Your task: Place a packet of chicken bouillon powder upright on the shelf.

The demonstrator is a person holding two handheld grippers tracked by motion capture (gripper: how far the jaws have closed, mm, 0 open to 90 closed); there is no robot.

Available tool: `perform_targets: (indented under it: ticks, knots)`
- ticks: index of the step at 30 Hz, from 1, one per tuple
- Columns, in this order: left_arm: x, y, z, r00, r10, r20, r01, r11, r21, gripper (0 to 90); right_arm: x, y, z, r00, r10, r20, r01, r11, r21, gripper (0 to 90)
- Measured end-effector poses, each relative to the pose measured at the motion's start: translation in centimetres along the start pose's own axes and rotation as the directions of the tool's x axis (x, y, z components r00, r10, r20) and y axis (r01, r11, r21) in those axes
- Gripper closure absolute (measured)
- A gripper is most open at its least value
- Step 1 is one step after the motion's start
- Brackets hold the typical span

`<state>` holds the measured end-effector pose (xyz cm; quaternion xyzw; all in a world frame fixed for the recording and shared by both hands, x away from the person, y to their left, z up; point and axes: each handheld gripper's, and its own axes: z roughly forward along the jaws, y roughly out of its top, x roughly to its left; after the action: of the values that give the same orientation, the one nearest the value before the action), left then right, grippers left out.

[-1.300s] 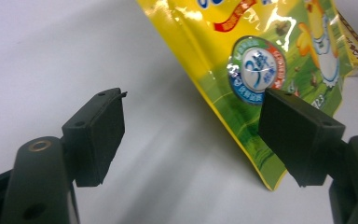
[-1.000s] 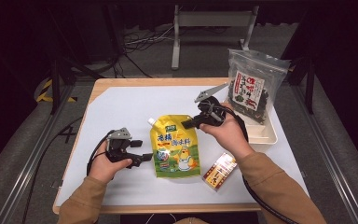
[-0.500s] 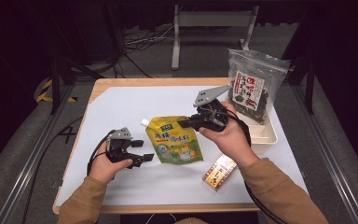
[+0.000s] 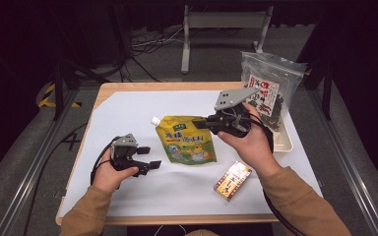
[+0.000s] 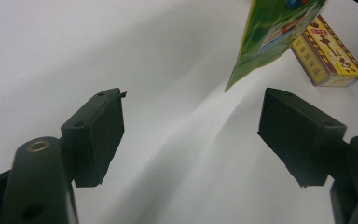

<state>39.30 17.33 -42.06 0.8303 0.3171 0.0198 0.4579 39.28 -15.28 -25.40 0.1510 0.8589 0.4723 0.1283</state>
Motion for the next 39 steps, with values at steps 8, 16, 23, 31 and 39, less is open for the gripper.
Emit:
perform_targets:
  ticks: [8, 16, 23, 31, 39]
  knots:
    - [0.2, 0.0, -0.4, 0.9999, -0.009, -0.01, 0.009, 0.9999, -0.01, 23.2, -0.3, 0.1, -2.3, 0.9995, -0.015, 0.029, 0.016, 0.999, -0.044, 90.0]
    - [0.3, 0.0, -0.6, 0.9998, -0.01, -0.016, 0.01, 0.9998, -0.017, 23.2, -1.3, -0.2, -5.0, 0.9978, 0.0, 0.067, 0.005, 0.997, -0.076, 90.0]
    - [0.4, -0.1, -0.8, 0.9997, -0.016, -0.019, 0.016, 0.9997, -0.021, 23.2, -2.3, -0.4, -7.1, 0.9938, 0.01, 0.11, 0.0, 0.996, -0.093, 90.0]
    - [0.4, -0.1, -1.0, 0.9995, -0.019, -0.026, 0.019, 0.9995, -0.024, 23.2, -3.5, -1.2, -9.2, 0.9894, 0.039, 0.14, -0.022, 0.993, -0.115, 90.0]
    - [0.6, -0.1, -1.1, 0.9994, -0.021, -0.028, 0.02, 0.9993, -0.031, 23.1, -4.3, -2.0, -10.8, 0.9871, 0.034, 0.157, -0.014, 0.992, -0.127, 90.0]
